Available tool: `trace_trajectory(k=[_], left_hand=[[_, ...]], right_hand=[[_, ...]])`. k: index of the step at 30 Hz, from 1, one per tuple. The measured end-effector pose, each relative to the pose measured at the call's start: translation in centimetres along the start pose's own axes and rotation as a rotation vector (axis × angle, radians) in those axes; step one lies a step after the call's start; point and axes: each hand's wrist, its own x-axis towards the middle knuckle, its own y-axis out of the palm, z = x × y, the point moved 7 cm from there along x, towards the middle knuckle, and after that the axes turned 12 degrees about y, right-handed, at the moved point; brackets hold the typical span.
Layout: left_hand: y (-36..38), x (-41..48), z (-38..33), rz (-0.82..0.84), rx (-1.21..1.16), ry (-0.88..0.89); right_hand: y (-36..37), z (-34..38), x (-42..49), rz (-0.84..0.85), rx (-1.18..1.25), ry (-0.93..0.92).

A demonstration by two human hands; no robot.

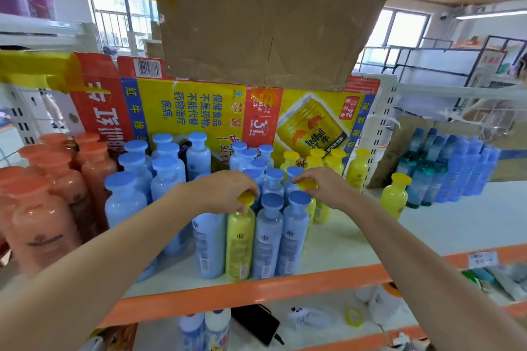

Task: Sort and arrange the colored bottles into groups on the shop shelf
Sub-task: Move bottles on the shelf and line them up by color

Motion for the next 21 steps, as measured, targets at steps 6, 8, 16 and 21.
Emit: trace_trajectory(k=[6,8,16,21], left_hand=[[0.0,0.0,-0.4,0.040,0.022,-0.031],[-0.1,0.0,-0.3,0.042,0.005,-0.051],[-5.7,-0.2,-0.2,-0.099,-0.010,-0.134],[-11.3,-0.4,-1.2,-0.258,0.020,-0.136]], right_hand=[[-0.1,0.2,-0.4,-0.021,-0.030,-0.010],[-0.4,0.2,-0.3,-0.025,-0.039,-0.024],[-8.0,1.5,-0.2,-0.174,-0.036,-0.128],[-12.9,3.3,-0.9,-0.253,-0.014,-0.224]])
